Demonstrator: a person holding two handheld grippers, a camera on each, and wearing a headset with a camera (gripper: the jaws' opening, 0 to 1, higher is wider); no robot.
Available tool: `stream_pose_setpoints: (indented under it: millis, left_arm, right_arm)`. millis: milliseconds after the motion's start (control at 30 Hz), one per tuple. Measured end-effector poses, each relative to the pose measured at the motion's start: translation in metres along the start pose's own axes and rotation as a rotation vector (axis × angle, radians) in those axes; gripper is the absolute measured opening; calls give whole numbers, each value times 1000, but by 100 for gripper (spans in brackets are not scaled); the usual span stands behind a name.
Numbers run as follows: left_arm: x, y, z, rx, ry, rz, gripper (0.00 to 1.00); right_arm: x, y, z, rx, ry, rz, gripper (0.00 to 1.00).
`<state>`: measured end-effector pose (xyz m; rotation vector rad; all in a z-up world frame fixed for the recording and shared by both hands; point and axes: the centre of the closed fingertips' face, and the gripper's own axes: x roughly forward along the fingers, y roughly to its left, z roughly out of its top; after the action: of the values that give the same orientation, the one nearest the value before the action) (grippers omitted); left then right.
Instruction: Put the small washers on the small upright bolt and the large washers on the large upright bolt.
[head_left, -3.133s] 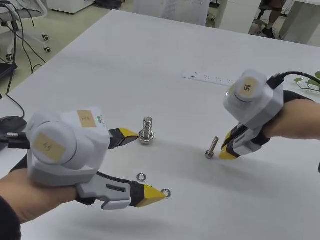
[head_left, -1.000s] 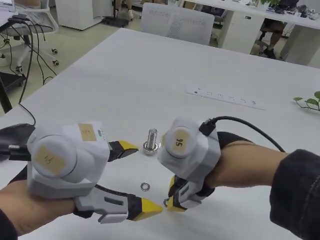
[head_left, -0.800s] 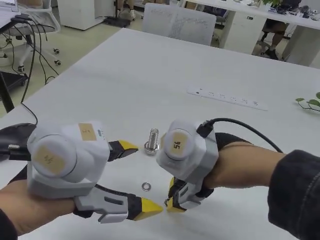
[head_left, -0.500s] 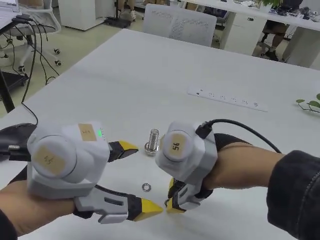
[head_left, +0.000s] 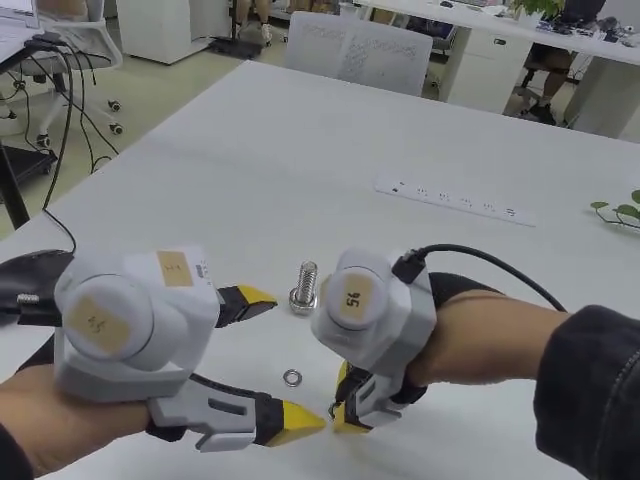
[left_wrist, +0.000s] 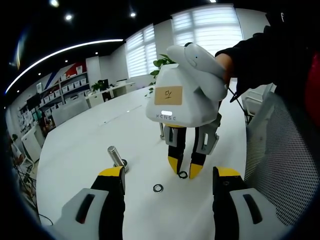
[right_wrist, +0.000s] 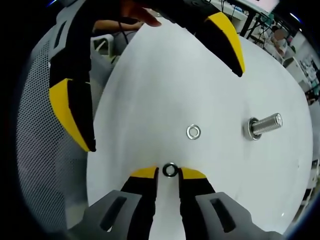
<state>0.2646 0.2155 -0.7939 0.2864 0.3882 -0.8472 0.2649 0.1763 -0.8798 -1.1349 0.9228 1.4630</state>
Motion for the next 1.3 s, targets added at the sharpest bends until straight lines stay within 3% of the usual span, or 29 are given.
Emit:
stream_pose_setpoints:
  millis: [833,1300]
  left_arm:
    - [1,2,-2,-3,4,-2,70]
    - [3,1,-2,-2,5,-6,70]
  right_arm:
    - [0,-2,1,24,-5,-1,13]
    - [-15,-11,-24,80,7,-17,13]
